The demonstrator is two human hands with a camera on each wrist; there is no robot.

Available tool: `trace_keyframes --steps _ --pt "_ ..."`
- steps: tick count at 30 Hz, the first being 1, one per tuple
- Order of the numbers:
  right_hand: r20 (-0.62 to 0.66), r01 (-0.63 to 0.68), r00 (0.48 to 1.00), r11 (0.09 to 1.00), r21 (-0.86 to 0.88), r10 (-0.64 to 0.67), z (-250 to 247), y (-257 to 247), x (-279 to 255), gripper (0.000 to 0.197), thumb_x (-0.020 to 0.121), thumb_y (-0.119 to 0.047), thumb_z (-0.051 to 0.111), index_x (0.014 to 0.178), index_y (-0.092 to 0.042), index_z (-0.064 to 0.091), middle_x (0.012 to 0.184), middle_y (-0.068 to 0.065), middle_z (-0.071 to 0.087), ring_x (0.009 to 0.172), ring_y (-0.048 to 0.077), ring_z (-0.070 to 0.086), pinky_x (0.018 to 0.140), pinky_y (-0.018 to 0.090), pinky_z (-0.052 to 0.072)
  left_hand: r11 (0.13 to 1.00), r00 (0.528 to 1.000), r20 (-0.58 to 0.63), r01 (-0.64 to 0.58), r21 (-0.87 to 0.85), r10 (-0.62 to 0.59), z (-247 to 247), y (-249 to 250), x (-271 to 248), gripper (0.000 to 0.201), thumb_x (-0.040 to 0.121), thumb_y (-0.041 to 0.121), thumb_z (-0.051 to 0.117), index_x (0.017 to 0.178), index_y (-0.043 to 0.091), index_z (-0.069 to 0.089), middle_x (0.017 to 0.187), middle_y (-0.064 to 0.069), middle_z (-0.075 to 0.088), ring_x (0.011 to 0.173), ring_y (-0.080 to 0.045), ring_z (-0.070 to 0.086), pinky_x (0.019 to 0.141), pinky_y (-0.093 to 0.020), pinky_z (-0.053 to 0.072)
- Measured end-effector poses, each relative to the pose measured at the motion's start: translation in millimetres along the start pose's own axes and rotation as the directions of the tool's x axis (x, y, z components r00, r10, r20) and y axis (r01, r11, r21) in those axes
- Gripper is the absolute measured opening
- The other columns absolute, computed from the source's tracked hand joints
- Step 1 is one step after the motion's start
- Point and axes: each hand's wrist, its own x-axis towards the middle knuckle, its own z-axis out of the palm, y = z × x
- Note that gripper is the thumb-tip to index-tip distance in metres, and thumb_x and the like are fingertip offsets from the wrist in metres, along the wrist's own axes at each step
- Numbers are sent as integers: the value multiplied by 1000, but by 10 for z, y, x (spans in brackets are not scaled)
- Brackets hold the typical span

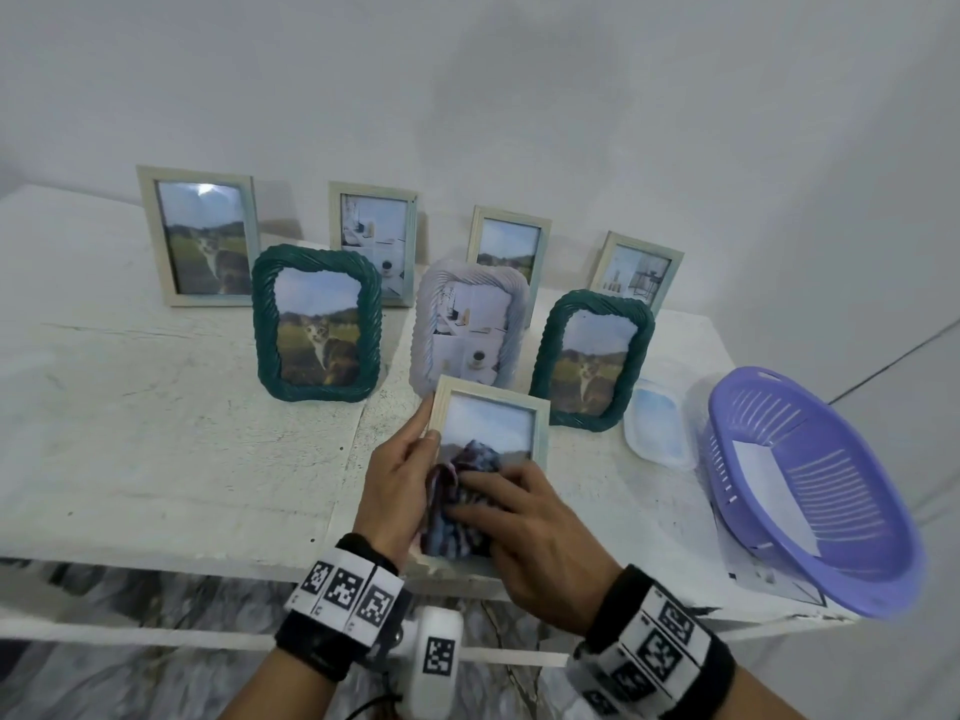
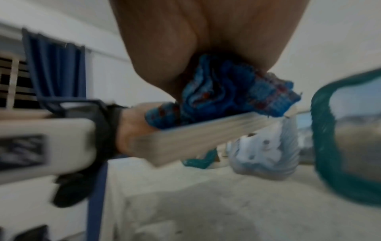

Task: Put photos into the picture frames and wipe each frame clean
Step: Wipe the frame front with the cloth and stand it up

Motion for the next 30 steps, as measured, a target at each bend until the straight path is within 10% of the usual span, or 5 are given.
trace_keyframes --steps 7,18,24,30 --pt "-133 -173 978 980 -94 160 -76 174 260 47 82 -17 35 114 -10 68 124 16 61 103 31 46 92 38 45 996 999 39 21 -92 -17 126 91 -42 39 98 -1 43 118 29 59 103 19 70 100 3 65 80 -11 49" --pt "15 -102 994 986 -130 105 -71 -114 -142 34 79 -18 41 97 -17 70 106 5 62 83 25 53 70 33 51 997 998 14 66 -30 -65 136 54 24 39 101 8 43 132 26 57 126 10 64 116 -10 61 105 -41 44" --pt "-113 -329 944 906 -265 310 -264 210 112 43 82 -22 35 107 -9 67 112 17 63 90 33 55 78 41 54 1000 997 69 -23 18 22 197 97 61 40 100 4 43 137 17 51 133 12 58 117 8 53 96 -12 44" --pt "-28 -108 994 988 -108 106 -189 64 -4 46 79 -20 34 108 -14 70 119 9 63 94 30 54 83 36 52 999 998 57 1 -36 1 157 68 115 41 101 7 41 129 34 55 117 18 65 104 1 64 84 -19 52"
